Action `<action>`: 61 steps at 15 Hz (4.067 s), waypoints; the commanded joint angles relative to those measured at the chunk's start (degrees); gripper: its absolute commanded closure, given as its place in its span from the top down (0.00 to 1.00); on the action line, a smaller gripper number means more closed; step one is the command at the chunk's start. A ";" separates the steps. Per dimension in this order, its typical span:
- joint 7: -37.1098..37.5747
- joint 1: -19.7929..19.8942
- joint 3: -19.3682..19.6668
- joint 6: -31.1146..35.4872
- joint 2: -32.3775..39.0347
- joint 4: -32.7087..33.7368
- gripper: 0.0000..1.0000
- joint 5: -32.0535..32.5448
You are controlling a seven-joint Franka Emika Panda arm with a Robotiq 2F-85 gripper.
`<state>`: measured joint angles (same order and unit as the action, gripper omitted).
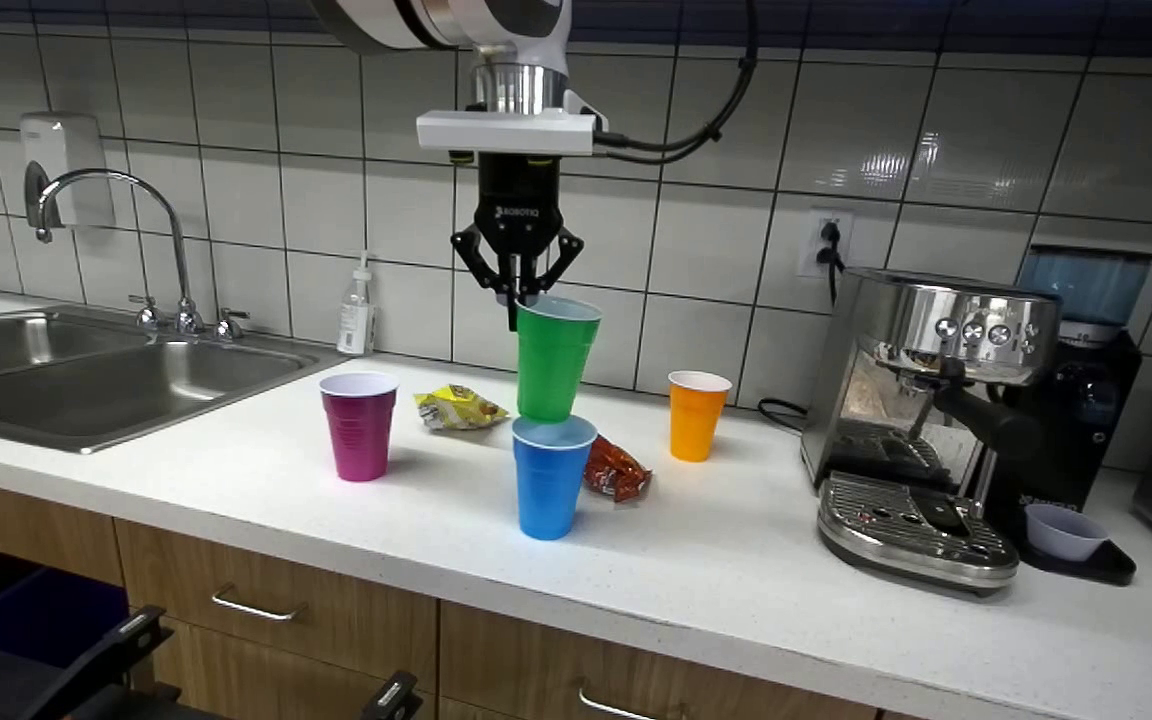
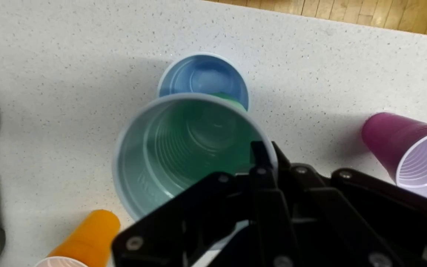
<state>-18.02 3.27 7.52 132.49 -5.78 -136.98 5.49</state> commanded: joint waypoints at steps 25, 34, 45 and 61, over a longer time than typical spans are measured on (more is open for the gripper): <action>0.91 1.85 -0.86 -0.53 13.35 6.59 0.01 2.26; 1.27 1.53 -1.85 -0.59 16.51 8.62 0.30 2.34; 0.74 1.77 -1.98 -0.40 14.98 7.84 1.00 1.65; 5.50 2.70 -1.32 -0.76 21.84 20.38 1.00 -0.17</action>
<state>-14.59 5.07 6.62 132.54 12.66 -121.48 5.98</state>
